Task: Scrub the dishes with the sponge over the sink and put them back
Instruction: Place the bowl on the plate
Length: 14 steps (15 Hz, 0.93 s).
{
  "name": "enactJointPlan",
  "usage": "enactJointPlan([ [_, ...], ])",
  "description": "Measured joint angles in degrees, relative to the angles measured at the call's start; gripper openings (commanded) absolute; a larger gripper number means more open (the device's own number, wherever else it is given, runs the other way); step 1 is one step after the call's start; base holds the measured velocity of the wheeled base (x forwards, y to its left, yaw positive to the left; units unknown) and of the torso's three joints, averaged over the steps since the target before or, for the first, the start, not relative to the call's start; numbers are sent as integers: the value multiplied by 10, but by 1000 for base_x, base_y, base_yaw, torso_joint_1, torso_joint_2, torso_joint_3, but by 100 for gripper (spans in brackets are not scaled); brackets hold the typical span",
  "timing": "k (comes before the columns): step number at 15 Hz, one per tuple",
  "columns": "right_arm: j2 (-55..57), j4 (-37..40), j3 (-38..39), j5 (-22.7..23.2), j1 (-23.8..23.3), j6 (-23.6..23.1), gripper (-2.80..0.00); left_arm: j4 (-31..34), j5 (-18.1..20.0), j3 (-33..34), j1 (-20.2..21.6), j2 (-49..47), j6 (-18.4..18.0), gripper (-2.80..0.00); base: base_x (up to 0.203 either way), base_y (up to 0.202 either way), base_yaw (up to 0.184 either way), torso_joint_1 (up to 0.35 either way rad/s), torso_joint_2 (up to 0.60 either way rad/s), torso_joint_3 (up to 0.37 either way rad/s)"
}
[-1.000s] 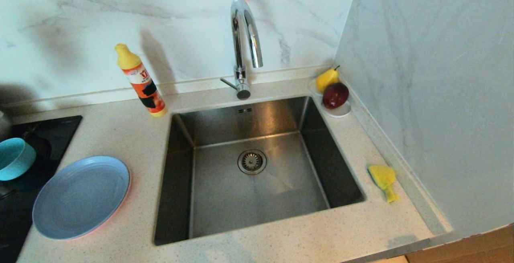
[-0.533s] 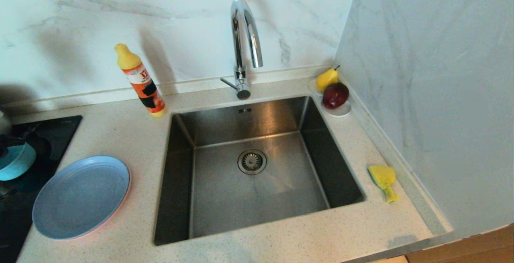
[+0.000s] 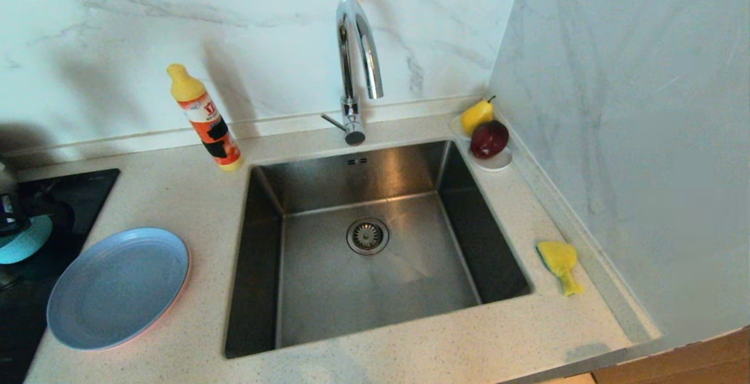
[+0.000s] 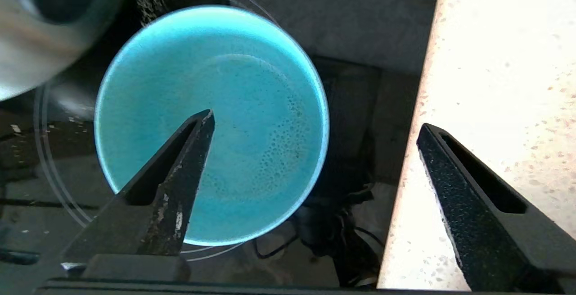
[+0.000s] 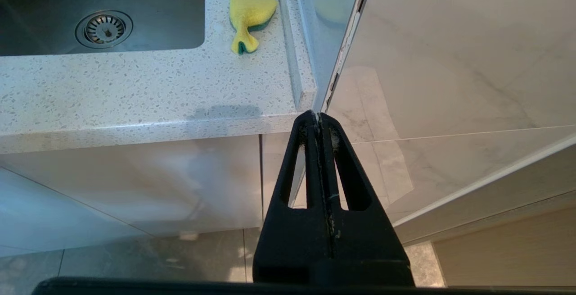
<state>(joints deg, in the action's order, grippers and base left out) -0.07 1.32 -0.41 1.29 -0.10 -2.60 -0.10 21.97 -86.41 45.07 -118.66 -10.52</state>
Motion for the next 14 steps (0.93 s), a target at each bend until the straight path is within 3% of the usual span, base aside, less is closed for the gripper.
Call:
enactJointPlan([
  [14, 0, 0, 0, 0, 0, 0, -280, 1, 2, 1, -4, -35, 5, 0, 0, 0, 0, 0, 0, 0],
])
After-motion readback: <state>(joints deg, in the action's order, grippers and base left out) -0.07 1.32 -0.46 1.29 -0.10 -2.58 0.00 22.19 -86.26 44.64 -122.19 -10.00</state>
